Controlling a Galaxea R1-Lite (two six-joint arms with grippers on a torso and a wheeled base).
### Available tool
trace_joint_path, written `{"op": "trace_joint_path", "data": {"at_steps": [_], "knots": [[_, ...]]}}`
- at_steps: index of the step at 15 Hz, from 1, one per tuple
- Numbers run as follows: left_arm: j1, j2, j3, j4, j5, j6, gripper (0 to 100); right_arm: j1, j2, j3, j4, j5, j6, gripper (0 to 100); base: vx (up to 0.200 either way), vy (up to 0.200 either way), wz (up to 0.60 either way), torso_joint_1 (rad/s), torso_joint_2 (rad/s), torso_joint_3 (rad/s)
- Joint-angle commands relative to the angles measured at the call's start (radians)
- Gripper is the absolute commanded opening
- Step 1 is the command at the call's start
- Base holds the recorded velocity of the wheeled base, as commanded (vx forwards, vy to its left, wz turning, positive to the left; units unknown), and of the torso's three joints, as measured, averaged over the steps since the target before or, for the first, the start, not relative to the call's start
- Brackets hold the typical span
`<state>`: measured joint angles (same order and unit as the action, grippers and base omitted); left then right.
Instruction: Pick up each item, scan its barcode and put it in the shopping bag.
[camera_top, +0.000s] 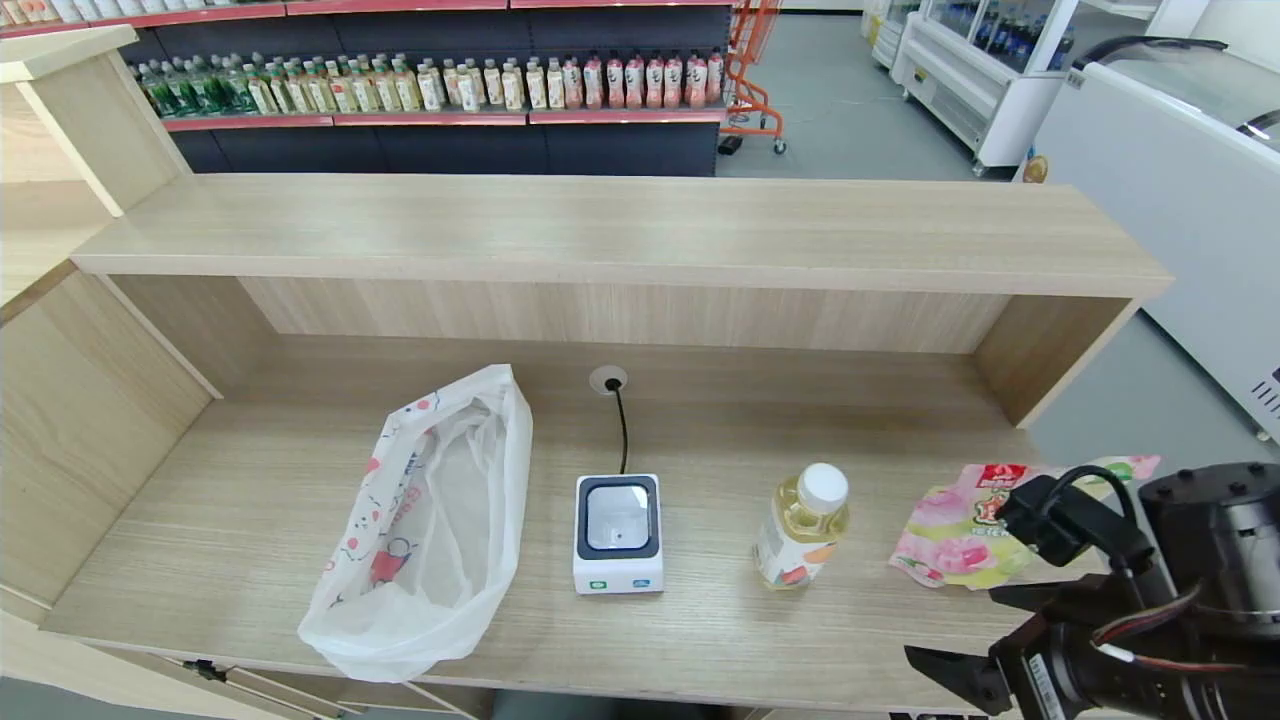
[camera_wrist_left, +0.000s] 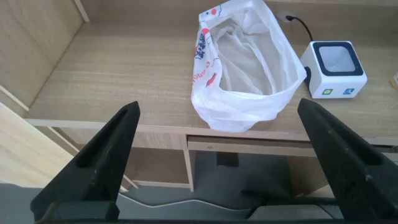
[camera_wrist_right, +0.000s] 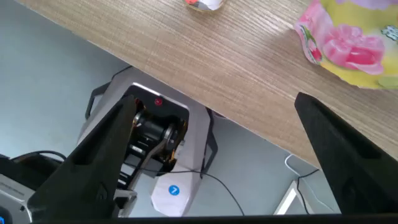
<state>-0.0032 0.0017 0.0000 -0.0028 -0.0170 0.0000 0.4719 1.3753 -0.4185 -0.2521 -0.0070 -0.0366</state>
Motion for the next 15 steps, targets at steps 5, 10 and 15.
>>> {"op": "trace_joint_path", "data": {"at_steps": [5, 10, 15], "knots": [[0.000, 0.000, 0.000, 0.000, 0.000, 0.000, 100, 0.053, 0.268, 0.026, -0.285, -0.083, 0.003, 100, 0.000, 0.000, 0.00, 0.000, 0.00, 0.000], [0.000, 0.000, 0.000, 0.000, 0.000, 0.000, 100, 0.086, 0.413, 0.029, -0.516, -0.088, 0.066, 100, 0.000, 0.000, 0.00, 0.000, 0.00, 0.000], [0.000, 0.000, 0.000, 0.000, 0.000, 0.000, 100, 0.093, 0.561, 0.020, -0.751, -0.090, 0.058, 100, 0.000, 0.000, 0.00, 0.000, 0.00, 0.000]]}}
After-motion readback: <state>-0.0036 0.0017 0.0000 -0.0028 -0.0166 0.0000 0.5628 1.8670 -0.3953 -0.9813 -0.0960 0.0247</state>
